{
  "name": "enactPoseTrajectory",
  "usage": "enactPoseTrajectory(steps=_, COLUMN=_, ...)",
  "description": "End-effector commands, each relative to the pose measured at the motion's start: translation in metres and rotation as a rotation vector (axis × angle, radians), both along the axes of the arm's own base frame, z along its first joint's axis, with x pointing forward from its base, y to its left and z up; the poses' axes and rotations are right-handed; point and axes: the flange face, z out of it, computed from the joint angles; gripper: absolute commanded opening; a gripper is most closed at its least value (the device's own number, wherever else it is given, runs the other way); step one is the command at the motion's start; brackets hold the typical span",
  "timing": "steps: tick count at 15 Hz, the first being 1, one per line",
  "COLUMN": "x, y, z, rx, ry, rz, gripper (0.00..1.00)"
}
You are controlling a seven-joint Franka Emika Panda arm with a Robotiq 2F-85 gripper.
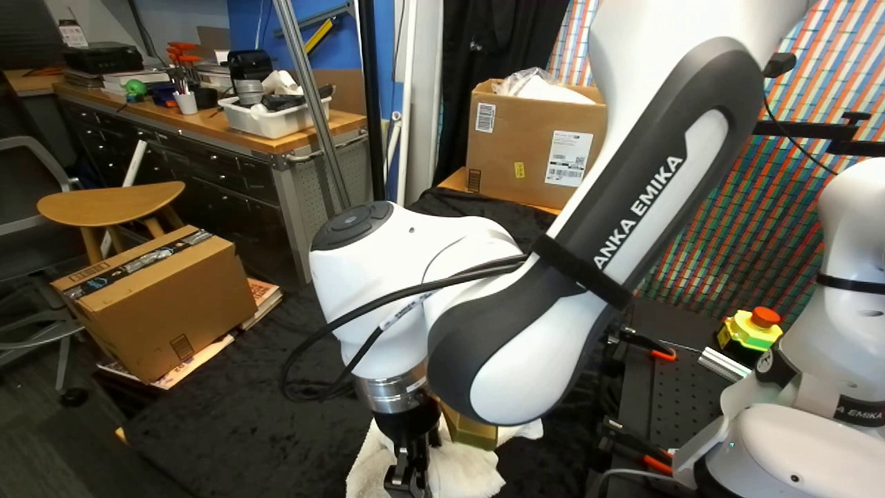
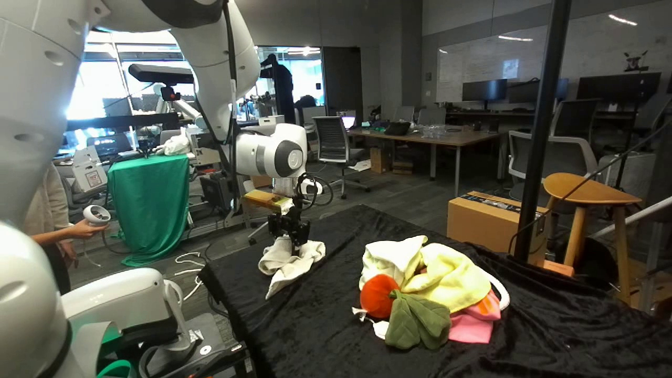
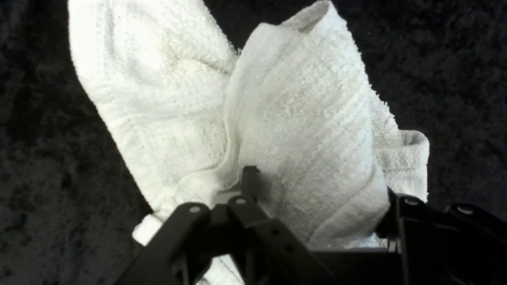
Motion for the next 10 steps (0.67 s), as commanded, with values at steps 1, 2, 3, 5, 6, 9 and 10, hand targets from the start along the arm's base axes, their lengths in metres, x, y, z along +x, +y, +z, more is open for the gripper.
enactPoseTrajectory(steps=1, x=0.001, y=0.004, z=0.009, rx=-0.021, ry=-0.009, rz=0.003, gripper=0.34)
enactPoseTrajectory(steps=2, x=0.000, y=0.004, z=0.011, rx=-0.021, ry=-0.007, rz=0.006, gripper=0.27)
enactPoseTrajectory(steps=3, x=-0.003, y=0.004, z=0.016, rx=-0.020, ry=-0.003, rz=0.012, gripper=0.20)
enactPoseTrajectory(steps=5, x=-0.005, y=0.006, z=0.021, rx=-0.025, ry=0.000, rz=0.021, gripper=0.07)
enactPoseTrajectory(steps=6, x=-0.007, y=0.006, z=0.027, rx=-0.024, ry=-0.001, rz=0.030, gripper=0.02)
enactPoseTrajectory(steps=9, x=-0.006, y=0.006, z=0.043, rx=-0.026, ry=-0.017, rz=0.037, gripper=0.04)
enactPoseTrajectory(steps=10, x=-0.005, y=0.004, z=0.050, rx=-0.024, ry=-0.023, rz=0.033, gripper=0.04)
